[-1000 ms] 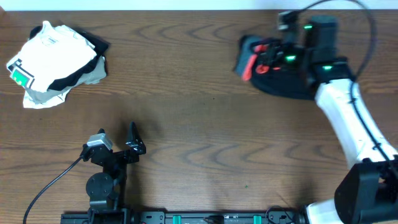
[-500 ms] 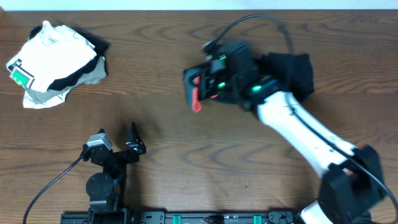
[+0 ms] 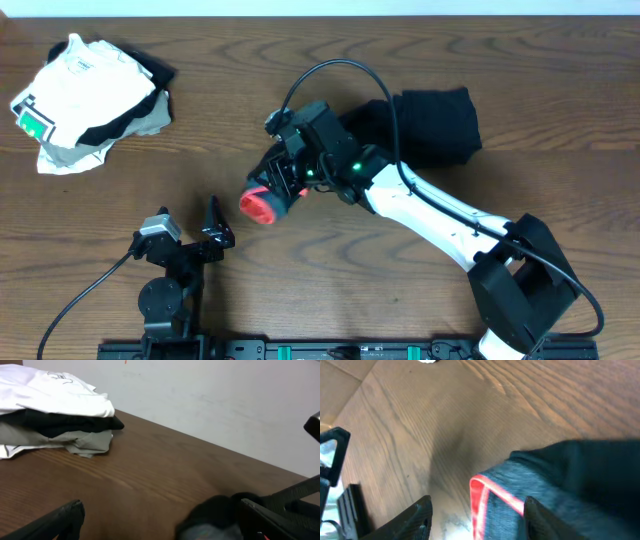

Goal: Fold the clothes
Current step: 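Grasp the red-trimmed cuff with the right gripper and drag it leftward, then release the cuff and move the right gripper to the garment's right end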

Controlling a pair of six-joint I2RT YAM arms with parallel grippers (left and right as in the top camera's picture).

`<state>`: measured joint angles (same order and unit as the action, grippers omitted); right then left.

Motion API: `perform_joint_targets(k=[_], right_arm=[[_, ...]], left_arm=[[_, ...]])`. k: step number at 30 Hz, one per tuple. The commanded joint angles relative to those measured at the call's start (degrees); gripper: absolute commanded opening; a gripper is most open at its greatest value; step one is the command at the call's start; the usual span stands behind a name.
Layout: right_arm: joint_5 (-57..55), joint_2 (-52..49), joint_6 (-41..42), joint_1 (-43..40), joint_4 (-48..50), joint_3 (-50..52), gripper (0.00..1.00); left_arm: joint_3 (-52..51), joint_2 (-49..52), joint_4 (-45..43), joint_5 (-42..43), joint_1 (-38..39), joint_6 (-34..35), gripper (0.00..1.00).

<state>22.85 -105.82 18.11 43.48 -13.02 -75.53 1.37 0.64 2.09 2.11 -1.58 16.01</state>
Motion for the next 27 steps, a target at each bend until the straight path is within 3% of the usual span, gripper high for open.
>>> perform_joint_targets(k=[1, 7, 9, 15, 27], right_arm=[[-2.45, 1.31, -3.82, -1.90, -0.48, -2.80, 0.56], [-12.22, 3.54, -2.93, -12.22, -9.68, -7.52, 0.57], [-14.73, 3.50, -2.93, -16.22, -12.61, -7.82, 0.53], [-15.98, -0.33, -3.58, -27.56, -17.99, -7.72, 0.50], [-18.60, -14.29, -8.17, -28.70, -19.52, -7.72, 0.54]], left_arm=[[-1.14, -0.42, 1.95, -1.73, 0.28, -1.18, 0.98], [-1.14, -0.42, 1.95, -1.73, 0.28, -1.20, 0.98], [-1.14, -0.42, 1.95, -1.73, 0.28, -1.20, 0.98], [-1.14, -0.42, 1.95, -1.73, 0.28, -1.20, 0.98], [-1.14, -0.42, 1.95, -1.73, 0.28, -1.18, 0.98]])
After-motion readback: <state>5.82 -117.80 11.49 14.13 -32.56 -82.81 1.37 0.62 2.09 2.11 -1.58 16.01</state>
